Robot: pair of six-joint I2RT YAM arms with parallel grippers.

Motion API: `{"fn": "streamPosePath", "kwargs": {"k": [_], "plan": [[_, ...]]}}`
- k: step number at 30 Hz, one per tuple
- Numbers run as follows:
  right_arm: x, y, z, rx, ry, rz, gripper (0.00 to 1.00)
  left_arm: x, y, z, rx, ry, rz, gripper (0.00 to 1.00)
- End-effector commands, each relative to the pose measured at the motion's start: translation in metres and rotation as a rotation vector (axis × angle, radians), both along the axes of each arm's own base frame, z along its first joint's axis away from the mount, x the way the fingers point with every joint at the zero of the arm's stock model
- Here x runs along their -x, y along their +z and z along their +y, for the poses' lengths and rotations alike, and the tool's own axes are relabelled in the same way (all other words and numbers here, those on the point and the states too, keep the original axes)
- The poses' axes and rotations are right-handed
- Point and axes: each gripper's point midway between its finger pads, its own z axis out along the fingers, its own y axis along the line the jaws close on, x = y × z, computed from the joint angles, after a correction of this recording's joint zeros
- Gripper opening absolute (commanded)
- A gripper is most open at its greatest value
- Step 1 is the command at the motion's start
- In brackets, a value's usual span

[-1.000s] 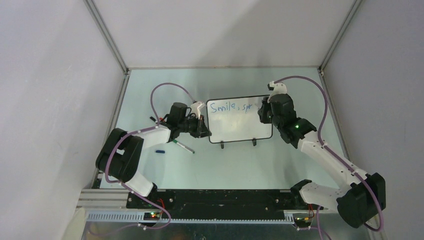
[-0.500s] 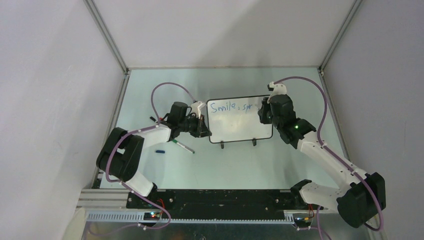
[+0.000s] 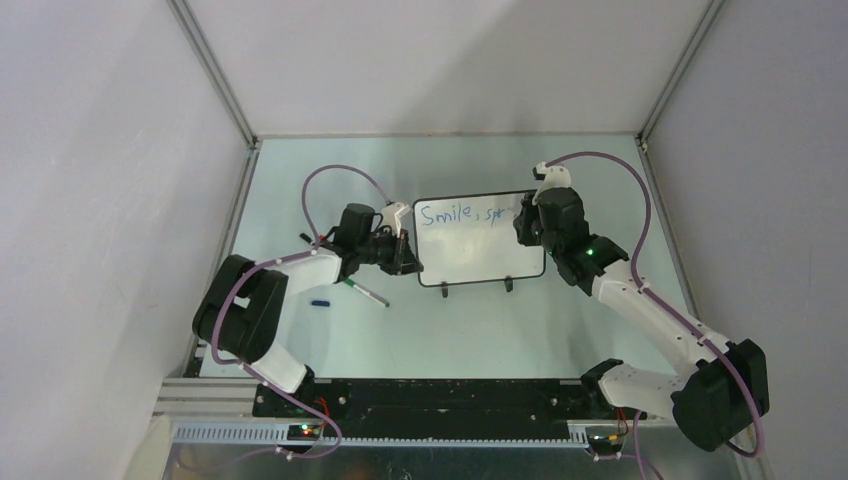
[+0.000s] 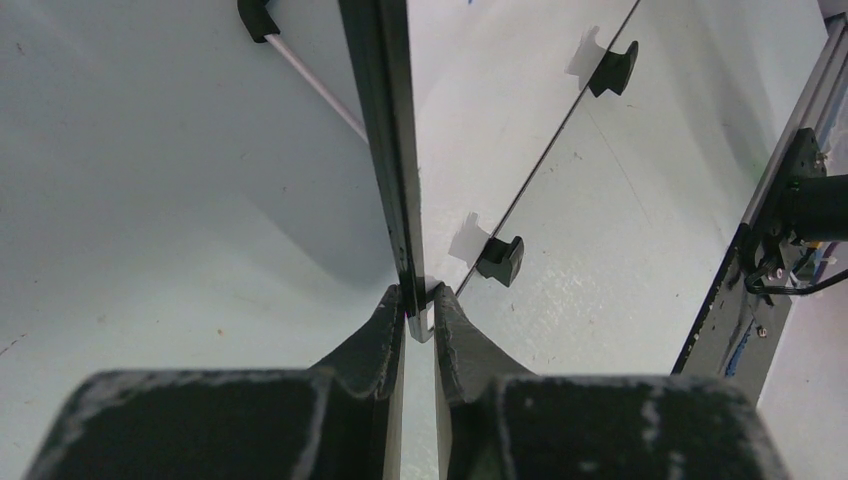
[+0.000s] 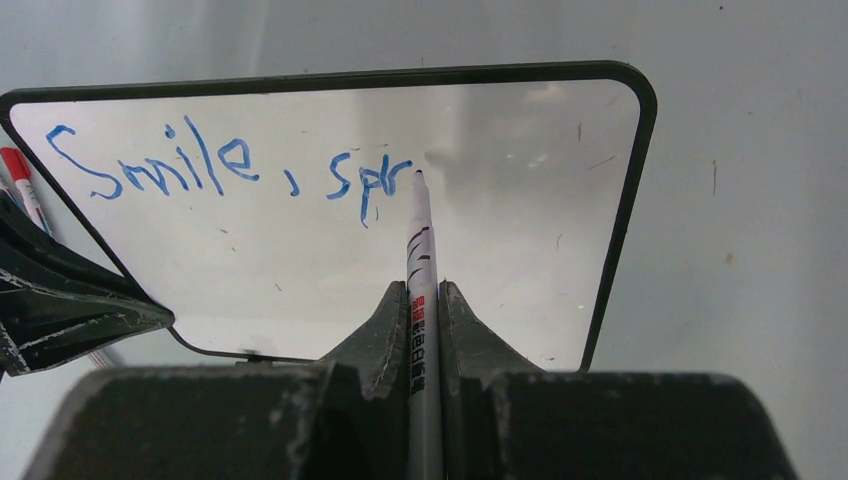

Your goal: Write a sentence on the whiteboard

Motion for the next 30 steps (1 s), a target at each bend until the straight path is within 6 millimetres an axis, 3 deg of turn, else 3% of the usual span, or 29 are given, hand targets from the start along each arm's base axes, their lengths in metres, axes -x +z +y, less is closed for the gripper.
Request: {"fn": "streamPosePath", "kwargs": {"k": [1, 5, 10, 14, 19, 30], "plan": [[-0.008, 0.012, 0.004, -0.033, 0.001, -0.047, 0.0, -0.007, 0.012, 0.002, 0.017, -0.008, -0.056, 0.0], [-0.007, 0.013, 0.006, -0.039, 0.006, -0.046, 0.0, -0.005, 0.015, 0.0, 0.054, -0.028, -0.053, 0.01], [-0.007, 0.014, 0.006, -0.042, 0.007, -0.048, 0.0, -0.004, 0.02, -0.004, 0.117, -0.055, -0.046, 0.21], [-0.007, 0.014, 0.006, -0.044, 0.008, -0.048, 0.0, -0.004, 0.02, -0.003, 0.132, -0.055, -0.04, 0.28], [-0.006, 0.014, 0.006, -0.043, 0.009, -0.046, 0.0, -0.008, 0.016, 0.0, 0.143, -0.038, -0.015, 0.28], [-0.004, 0.014, 0.002, -0.038, -0.005, -0.044, 0.0, -0.012, 0.008, 0.002, 0.132, -0.021, 0.023, 0.11]]}}
